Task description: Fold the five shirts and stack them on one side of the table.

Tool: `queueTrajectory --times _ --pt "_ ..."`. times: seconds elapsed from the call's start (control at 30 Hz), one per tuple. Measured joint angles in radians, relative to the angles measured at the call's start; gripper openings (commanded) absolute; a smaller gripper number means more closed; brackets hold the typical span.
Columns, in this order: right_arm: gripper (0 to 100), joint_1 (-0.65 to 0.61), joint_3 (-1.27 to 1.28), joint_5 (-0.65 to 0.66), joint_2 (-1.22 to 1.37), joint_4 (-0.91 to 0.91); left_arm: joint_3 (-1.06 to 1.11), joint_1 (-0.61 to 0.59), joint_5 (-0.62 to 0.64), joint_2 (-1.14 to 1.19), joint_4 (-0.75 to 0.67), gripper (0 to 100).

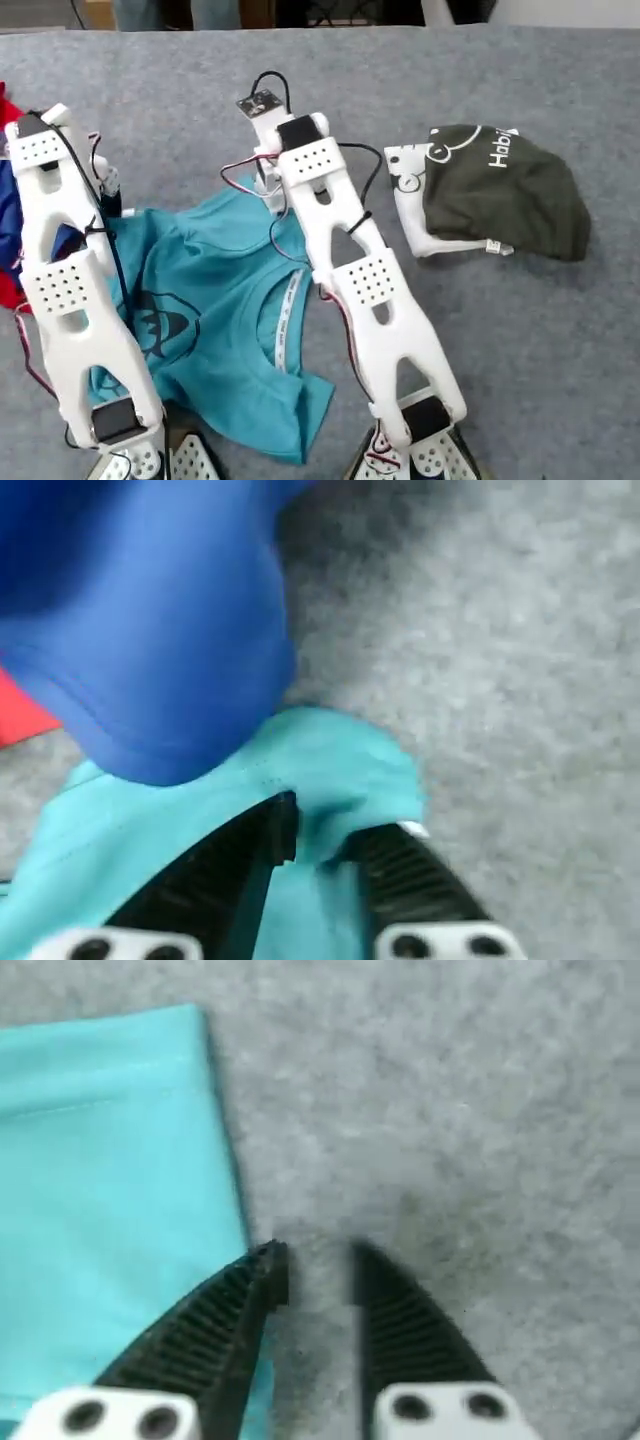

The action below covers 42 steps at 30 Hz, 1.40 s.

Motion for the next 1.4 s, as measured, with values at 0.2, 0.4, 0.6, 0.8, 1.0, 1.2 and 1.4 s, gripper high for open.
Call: queueTrajectory --times 0.2,0.4,0.6,0.8,1.0,1.2,1.4 --pt "1.4 0.101 0.103 0.026 -0.091 0.002 -0.052 0.018 -0.041 -0.009 0.003 3" --pt "2.5 0.160 0.393 0.063 -0.354 0.002 -0.084 0.023 -0.106 -0.144 0.003 3" --pt "31.5 0.046 0.580 -0.005 -0.517 -0.043 -0.071 0.023 -0.163 -0.193 0.003 4" --pt "35.8 -0.101 0.597 -0.123 -0.443 -0.120 -0.014 0.009 -0.279 -0.193 0.003 22" --pt "4.2 -0.137 0.560 -0.132 -0.276 -0.126 0.044 -0.043 -0.299 -0.196 0.003 29" --pt "1.5 -0.046 0.453 -0.130 -0.236 -0.011 0.118 -0.107 -0.361 -0.321 0.003 29" --pt "1.5 0.046 0.595 -0.075 -0.298 -0.002 0.293 -0.110 -0.511 -0.462 0.003 29"
